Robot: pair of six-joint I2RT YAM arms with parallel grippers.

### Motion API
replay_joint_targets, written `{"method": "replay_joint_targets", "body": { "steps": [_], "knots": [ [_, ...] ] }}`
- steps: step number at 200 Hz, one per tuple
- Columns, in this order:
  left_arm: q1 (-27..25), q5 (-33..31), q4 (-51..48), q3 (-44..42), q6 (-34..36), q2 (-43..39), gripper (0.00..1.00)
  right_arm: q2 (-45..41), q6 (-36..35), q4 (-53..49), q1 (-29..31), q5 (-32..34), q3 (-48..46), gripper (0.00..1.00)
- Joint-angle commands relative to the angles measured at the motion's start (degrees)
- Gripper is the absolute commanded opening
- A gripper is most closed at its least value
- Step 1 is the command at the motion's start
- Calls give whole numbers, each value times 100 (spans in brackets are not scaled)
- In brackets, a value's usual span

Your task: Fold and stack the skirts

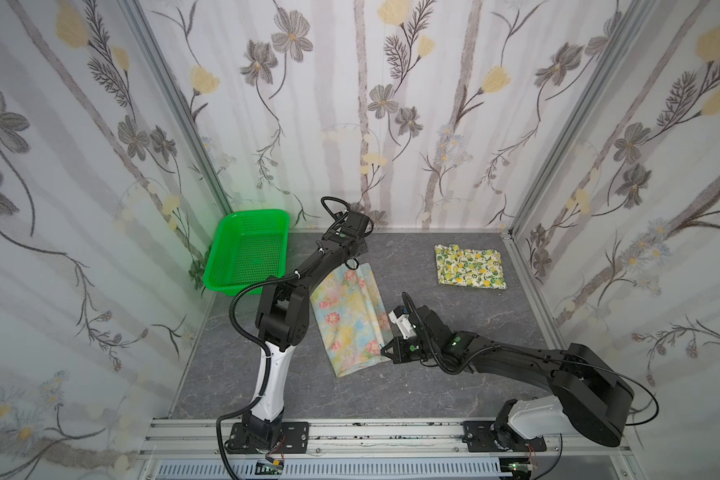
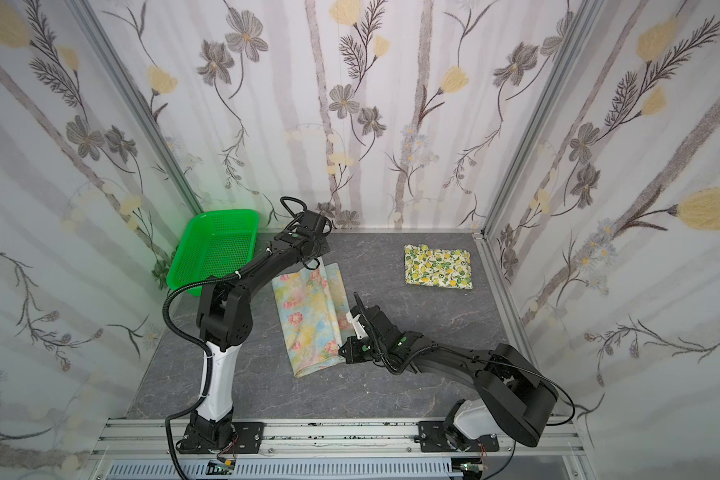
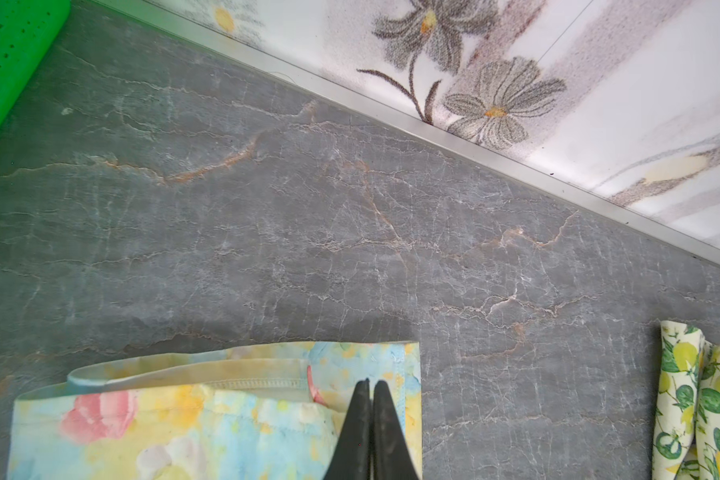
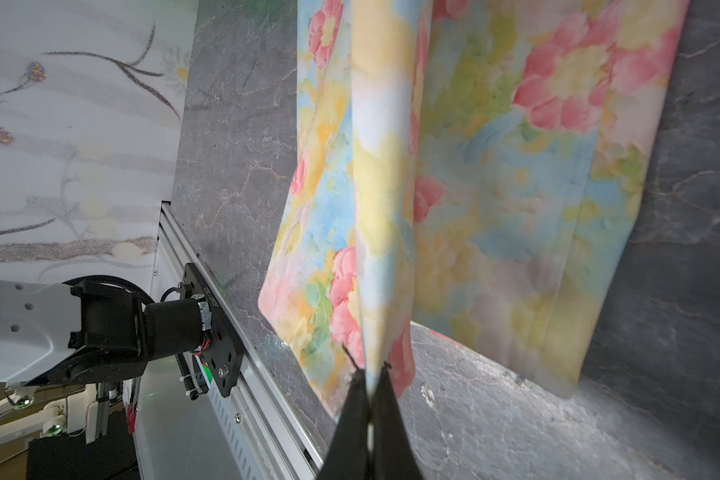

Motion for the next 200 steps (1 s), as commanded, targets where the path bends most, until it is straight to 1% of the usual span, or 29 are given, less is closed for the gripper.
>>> {"method": "replay_joint_targets", "body": {
  "steps": [1, 12, 16, 28, 109, 113, 121, 125, 128, 131, 136, 146, 149, 159, 175, 188, 200],
  "knots": [
    [-4, -175, 439, 245, -25, 206, 0, 114, -15, -60, -30, -415, -22, 0],
    [-22, -147, 439, 366, -26, 331, 0, 110, -40, -48, -56, -434, -32, 0],
    [-23, -132, 439, 410, -19, 385, 0, 275, -38, -40, -65, -441, -37, 0],
    [-24, -93, 440, 529, -33, 508, 0, 346, -53, -31, -93, -450, -30, 0],
    [-48, 204, 448, 1126, -102, 1170, 0, 558, -16, 76, -159, -418, -120, 0],
    [-48, 221, 456, 1157, -104, 1189, 0, 566, -18, 76, -162, -404, -123, 6],
    [-48, 261, 457, 1232, -110, 1249, 0, 570, -41, 69, -158, -363, -122, 12],
    [-48, 274, 463, 1255, -125, 1267, 10, 572, -59, 67, -158, -347, -126, 16],
    [-48, 282, 465, 1270, -144, 1281, 18, 572, -61, 58, -156, -333, -126, 21],
    [-48, 282, 473, 1275, -159, 1279, 24, 572, -70, 58, -322, -317, -126, 25],
    [-48, 293, 486, 1285, -174, 1279, 33, 569, -102, 38, -377, -305, -128, 33],
    [-48, 280, 522, 1302, -187, 1273, 51, 535, -174, -52, -474, -261, -93, 38],
    [-44, 272, 526, 1302, -191, 1270, 55, 514, -192, -83, -508, -240, -85, 39],
    [-48, 245, 552, 1302, -183, 1219, 58, 414, -230, -181, -618, -142, -52, 42],
    [-40, 207, 571, 1278, -153, 1120, 63, 190, -317, -383, -733, 55, 8, 43],
    [-40, 179, 584, 1193, -101, 978, 64, -82, -436, -603, -737, 346, 113, 43],
    [-31, 161, 604, 1075, -9, 850, 64, -246, -546, -732, -713, 502, 237, 40]
  ]
}}
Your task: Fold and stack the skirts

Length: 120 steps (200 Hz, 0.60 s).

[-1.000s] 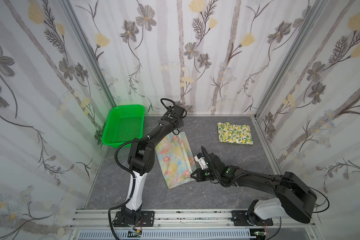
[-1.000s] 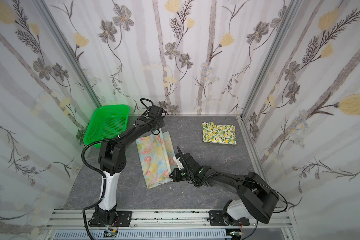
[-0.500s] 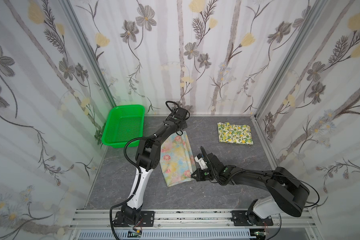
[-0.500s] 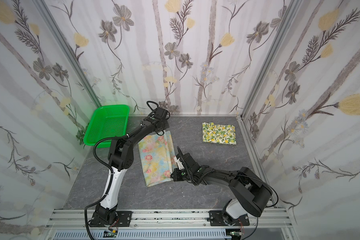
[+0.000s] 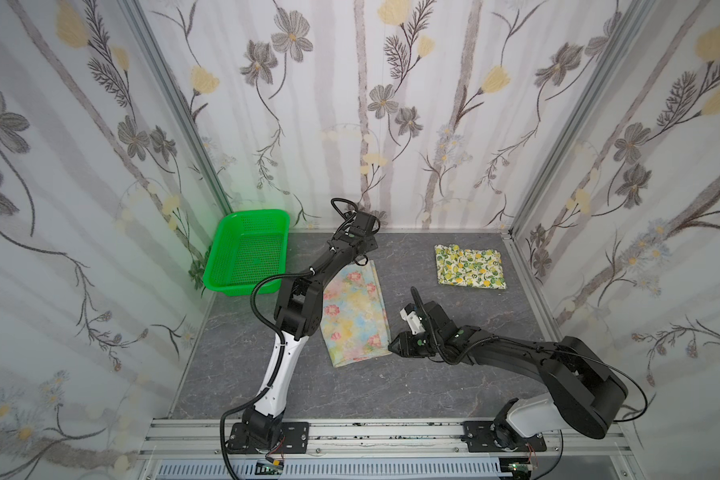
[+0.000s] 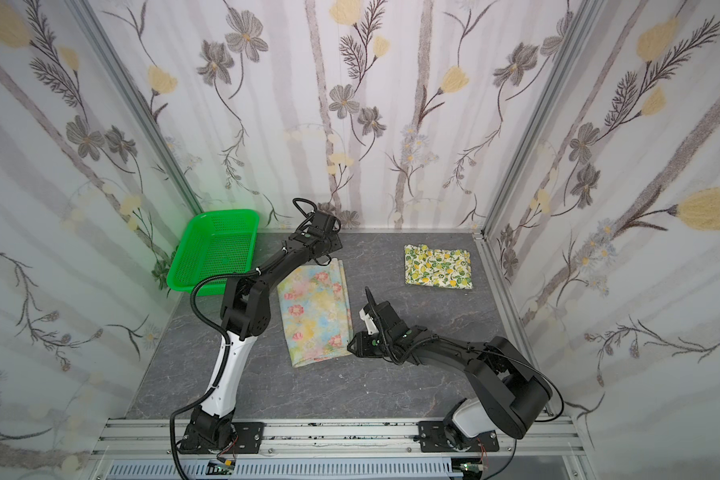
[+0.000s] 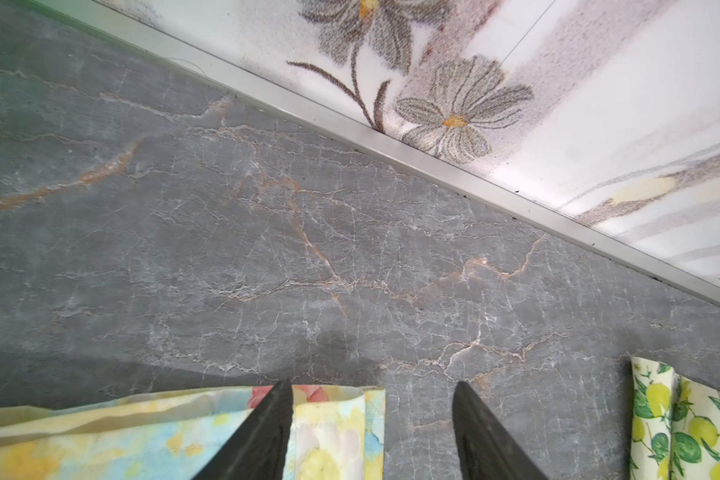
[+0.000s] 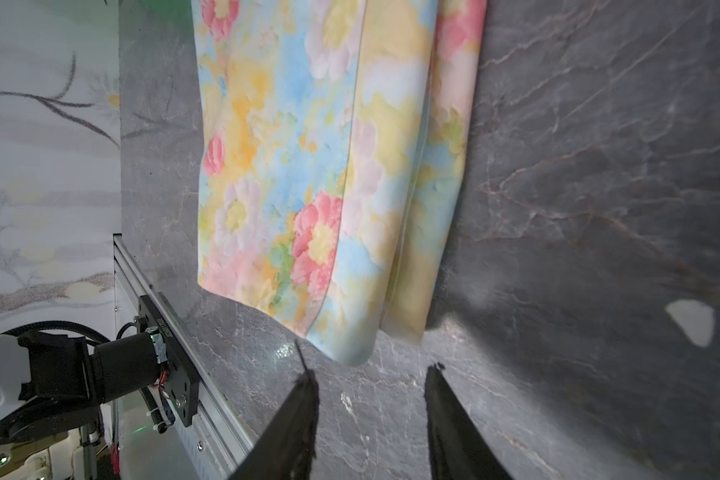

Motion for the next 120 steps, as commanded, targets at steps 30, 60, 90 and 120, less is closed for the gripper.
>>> {"method": "replay_joint_targets", "body": {
  "steps": [30, 60, 90, 120],
  "knots": [
    [30, -222, 239, -656, 365, -551, 30, -244, -393, -215, 64, 485, 521, 20],
    [190, -164, 308, -1544, 351, -854, 0, 377, -425, -83, 261, 348, 997, 0],
    [335, -150, 581, -2579, 311, -1319, 0, 801, -261, 272, 479, 159, 1128, 0],
    [376, 104, 761, -3150, 322, -1571, 0, 1110, -57, 440, 476, 0, 1050, 0]
  ]
}}
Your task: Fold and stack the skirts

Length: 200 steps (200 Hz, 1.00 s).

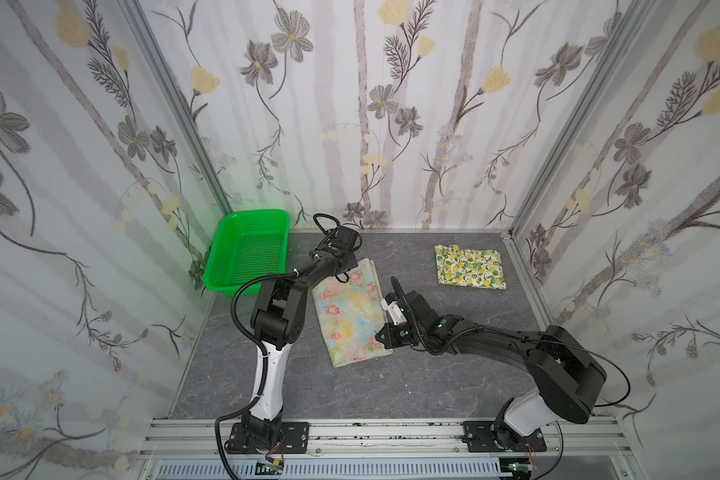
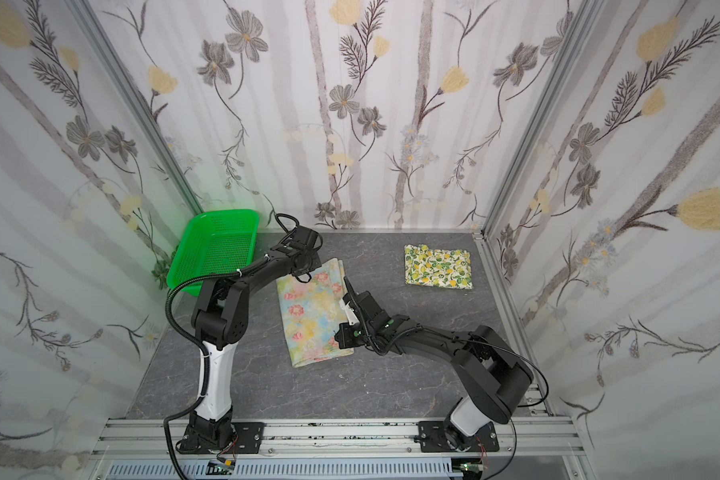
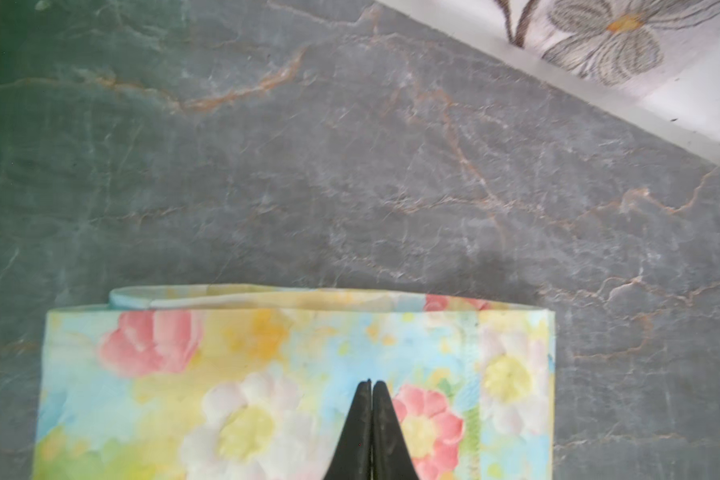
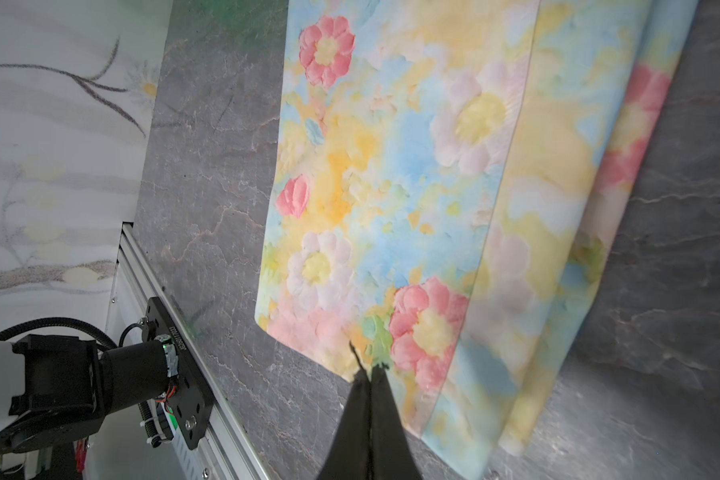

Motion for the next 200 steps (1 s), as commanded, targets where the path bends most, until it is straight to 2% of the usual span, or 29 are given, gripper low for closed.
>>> {"method": "replay_joint_targets", "body": {
  "steps": [1, 47, 85, 129, 200],
  "knots": [
    [7, 153, 318, -302, 15, -185, 0, 177, 174, 368, 6, -161, -17, 0],
    [-24, 296, 589, -1411, -78, -580, 0, 484, 237, 170, -18, -5, -128, 0],
    [-212, 418, 753, -2182, -255, -964, 0, 574, 219, 219, -304, 28, -409, 0],
    [-633, 494, 788, -3094, -590, -1392, 0, 616, -299, -187, -640, 262, -424, 0],
    [-1410, 565, 806, -4286, -1595, -2465, 0, 710, -1229, -989, -1294, 705, 41, 0]
  ]
}}
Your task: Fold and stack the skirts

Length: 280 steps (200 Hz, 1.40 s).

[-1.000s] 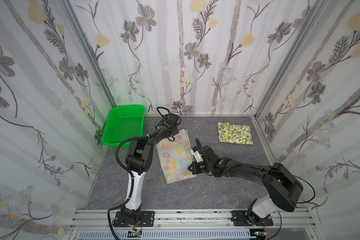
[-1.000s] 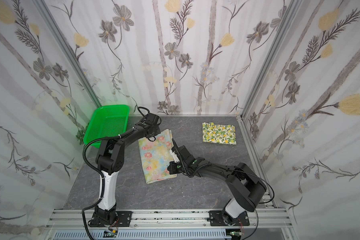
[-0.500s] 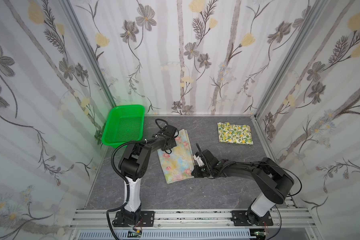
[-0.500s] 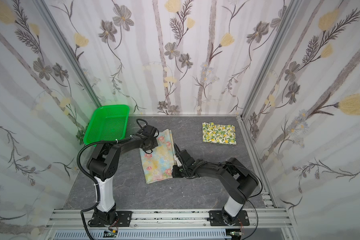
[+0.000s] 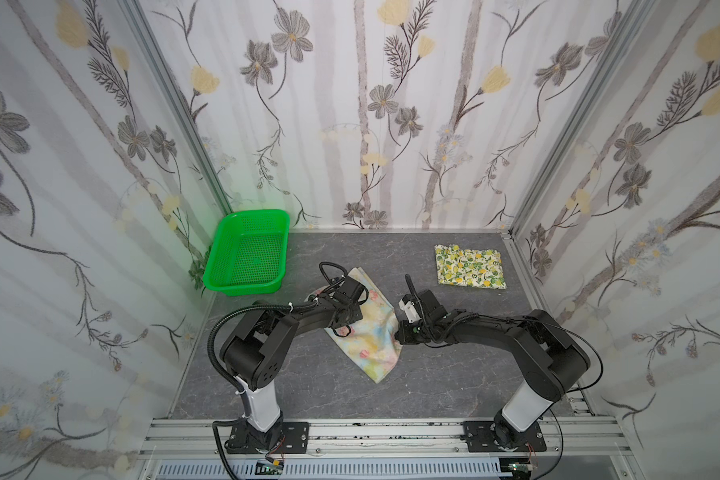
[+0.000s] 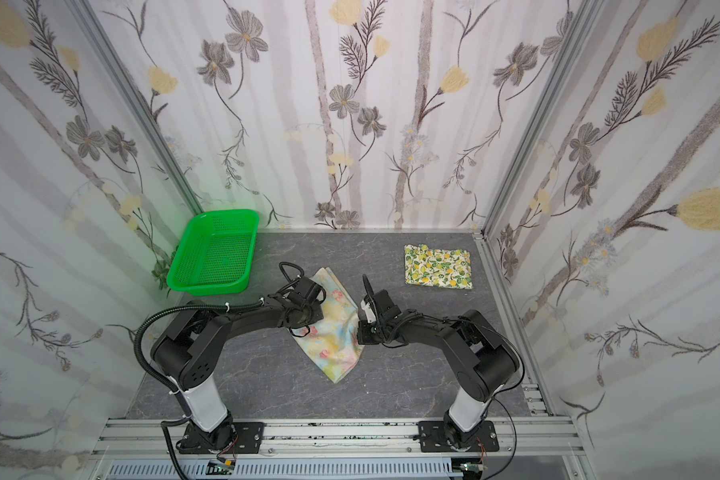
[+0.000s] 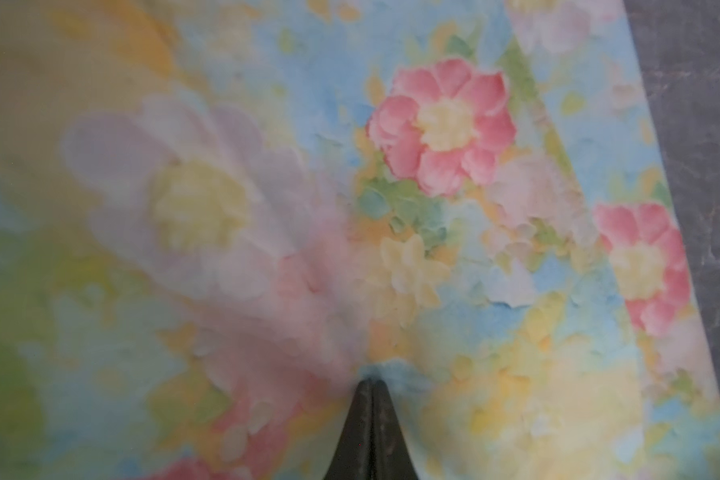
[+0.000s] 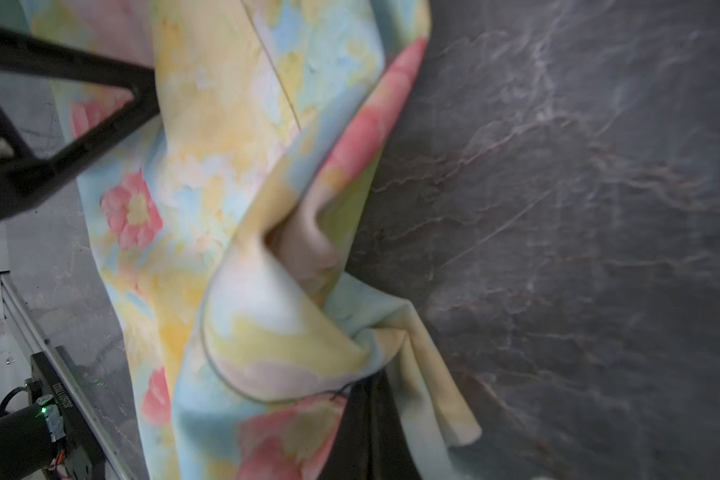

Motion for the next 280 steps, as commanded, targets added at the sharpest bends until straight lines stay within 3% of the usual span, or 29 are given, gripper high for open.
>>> {"method": "replay_joint_targets", "body": {
  "steps": [1, 37, 72, 94, 132, 169, 208, 280],
  "knots": [
    [-188, 167, -295, -213, -564, -275, 0, 49, -495, -681, -155, 548, 192, 0],
    [-218, 162, -295, -480, -846, -827, 0, -591, -682, -1363, -214, 854, 168, 0],
    [-58, 99, -304, -188, -493, -990, 0, -1440, -557, -1792, -208, 1009, 187, 0],
    [184, 114, -313, 85, -128, -861, 0, -1822, -337, -1564, -173, 733, 130, 0],
    [678, -225, -295, 265, 331, -696, 0, -1719, 309, -640, 12, 103, -306, 0],
    [938, -272, -295, 378, 666, -399, 0, -1332, 546, -176, 145, 54, -779, 0],
    [969, -229, -295, -101, 582, -492, 0, -1144, 361, -241, 109, 352, -871, 0],
    [964, 31, -304, -1334, 8, -1444, 0, -709, -264, -640, -259, 682, -406, 0]
  ]
}}
